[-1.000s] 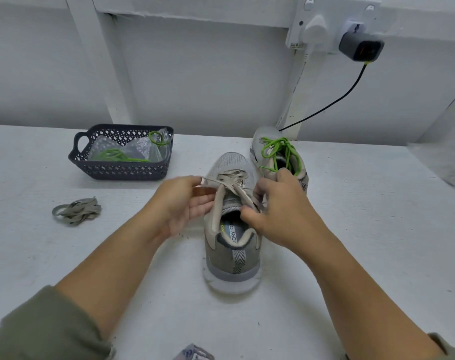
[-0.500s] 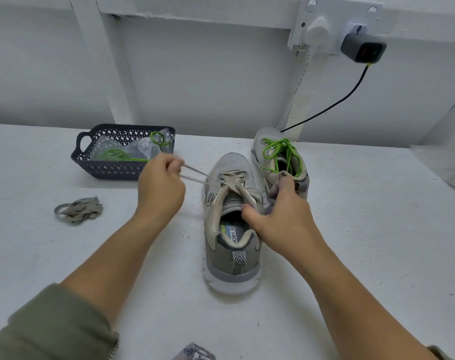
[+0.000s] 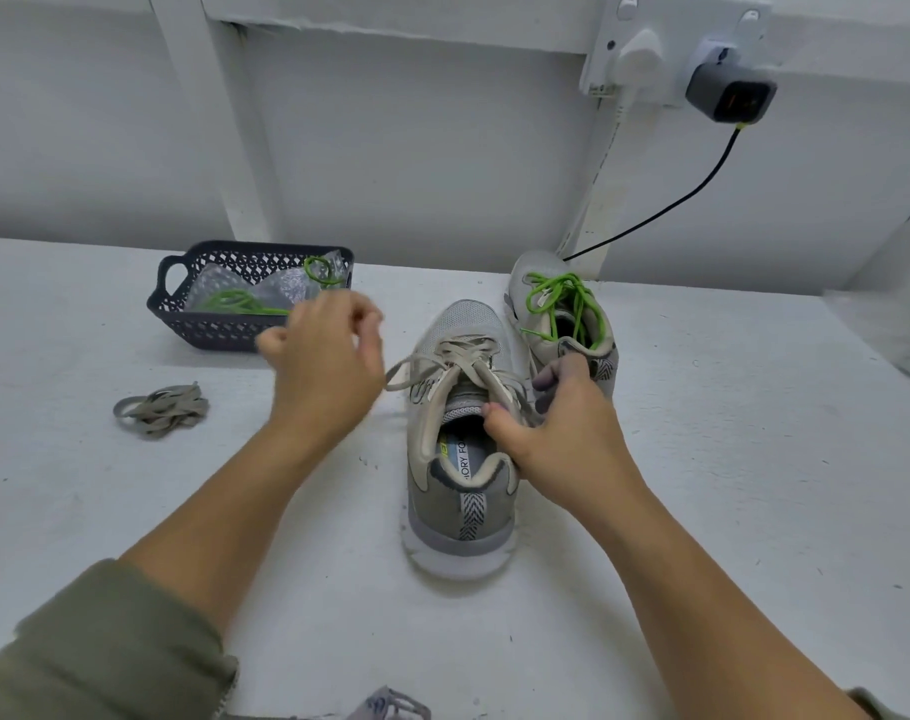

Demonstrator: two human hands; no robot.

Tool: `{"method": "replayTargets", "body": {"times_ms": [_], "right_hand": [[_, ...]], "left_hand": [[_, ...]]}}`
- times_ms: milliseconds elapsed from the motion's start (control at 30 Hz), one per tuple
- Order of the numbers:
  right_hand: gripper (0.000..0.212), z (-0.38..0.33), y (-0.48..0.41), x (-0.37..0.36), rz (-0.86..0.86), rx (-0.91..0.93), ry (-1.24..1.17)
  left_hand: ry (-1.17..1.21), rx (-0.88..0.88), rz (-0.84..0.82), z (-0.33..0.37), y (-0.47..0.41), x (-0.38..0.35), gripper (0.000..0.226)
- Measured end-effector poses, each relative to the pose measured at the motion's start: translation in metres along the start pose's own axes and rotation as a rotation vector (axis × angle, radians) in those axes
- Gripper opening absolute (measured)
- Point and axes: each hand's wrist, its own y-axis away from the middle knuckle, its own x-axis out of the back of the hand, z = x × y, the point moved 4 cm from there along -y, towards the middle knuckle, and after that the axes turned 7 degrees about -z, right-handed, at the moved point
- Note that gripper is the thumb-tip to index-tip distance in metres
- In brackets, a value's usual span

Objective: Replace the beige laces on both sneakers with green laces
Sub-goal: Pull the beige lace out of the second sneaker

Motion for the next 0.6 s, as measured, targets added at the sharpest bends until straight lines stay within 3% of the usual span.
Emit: {"method": "replayTargets", "body": {"times_ms": [67,167,233,400,467,533,600], "right_hand": [[0.046,0.001,0.000,0.000,-0.014,0.001,0.002],[0.045,-0.002,-0.001,0.001,-0.027,0.023,-0.006],[0.045,-0.004,-0.001,0.000,-0.030,0.038,-0.002],[0.050,0.000,-0.004,-0.001,-0.042,0.037,-0.033],[0.056,0.004,-0.005,-0.002,-0.062,0.005,-0.052],[0.063,0.007,-0.005,-0.003,-0.077,-0.030,-0.057],[0.068,0.010,-0.006,-0.003,-0.085,-0.055,-0.038]], "left_hand": [[0.112,0.036,-0.101,-0.005,-0.005,-0.001,0.013],[0.226,-0.248,-0.367,0.017,-0.006,-0.007,0.014],[0.157,-0.310,-0.481,0.025,-0.007,-0.012,0.013],[0.021,-0.345,-0.452,0.031,-0.006,-0.016,0.007],[0.000,-0.239,-0.328,0.026,-0.005,-0.013,0.007],[-0.015,-0.002,-0.167,0.009,-0.006,-0.007,0.009],[-0.162,0.272,-0.114,-0.012,-0.004,-0.004,0.011]]}}
